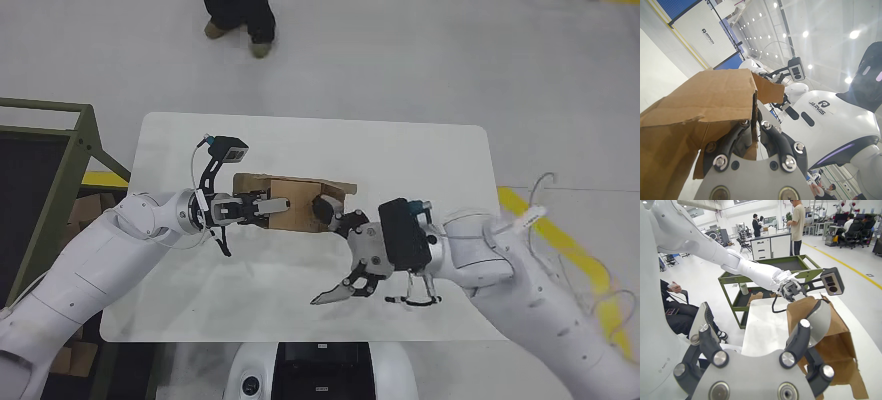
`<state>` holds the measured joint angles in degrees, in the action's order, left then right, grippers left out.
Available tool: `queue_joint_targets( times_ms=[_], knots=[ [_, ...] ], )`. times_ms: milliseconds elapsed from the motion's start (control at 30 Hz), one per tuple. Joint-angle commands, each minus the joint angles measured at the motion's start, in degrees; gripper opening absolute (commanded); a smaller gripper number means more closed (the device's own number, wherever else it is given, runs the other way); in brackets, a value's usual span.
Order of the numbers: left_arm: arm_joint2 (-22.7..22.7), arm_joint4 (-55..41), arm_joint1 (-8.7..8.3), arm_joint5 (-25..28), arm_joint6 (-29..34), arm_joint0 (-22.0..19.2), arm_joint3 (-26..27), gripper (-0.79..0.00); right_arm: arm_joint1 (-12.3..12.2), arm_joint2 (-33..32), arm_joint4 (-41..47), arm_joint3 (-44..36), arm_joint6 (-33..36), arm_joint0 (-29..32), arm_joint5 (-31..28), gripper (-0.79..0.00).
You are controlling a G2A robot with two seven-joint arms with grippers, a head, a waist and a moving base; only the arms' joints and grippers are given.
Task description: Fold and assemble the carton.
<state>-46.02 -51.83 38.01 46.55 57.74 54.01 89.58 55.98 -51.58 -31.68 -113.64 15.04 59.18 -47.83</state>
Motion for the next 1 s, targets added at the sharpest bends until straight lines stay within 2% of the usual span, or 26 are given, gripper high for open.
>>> queue_joint_targets(
  times_ms=[0,267,500,600,767,967],
  knots=[
    [0.0,0.0,0.0,0.0,0.0,0.0,0.0,-0.785,-0.5,-3.1,-4.5,-1.8,-1.6,2.8,0.8,0.0],
    [0.0,0.0,0.0,0.0,0.0,0.0,0.0,-0.785,-2.2,-11.1,-12.9,-6.7,-4.1,13.5,0.0,0.0],
    [-0.3,0.6,0.11,-0.7,-1.2,0.3,0.6,-0.785,-3.3,-13.0,-9.4,-6.2,0.4,17.9,-4.7,0.0],
    [-1.1,2.0,0.3,-1.3,-2.2,1.1,1.5,-0.785,-3.5,-14.6,-11.1,-6.7,1.3,18.8,-1.7,0.0],
    [-2.5,2.7,0.61,-2.3,-2.1,2.1,2.1,-0.785,-3.3,-17.5,-24.3,-10.7,-2.7,21.6,7.1,0.0],
    [-3.9,2.3,1.11,-3.1,-1.2,3.1,2.4,-0.785,-2.8,-15.4,-33.9,-12.0,-4.6,23.0,11.4,0.0]
  ],
)
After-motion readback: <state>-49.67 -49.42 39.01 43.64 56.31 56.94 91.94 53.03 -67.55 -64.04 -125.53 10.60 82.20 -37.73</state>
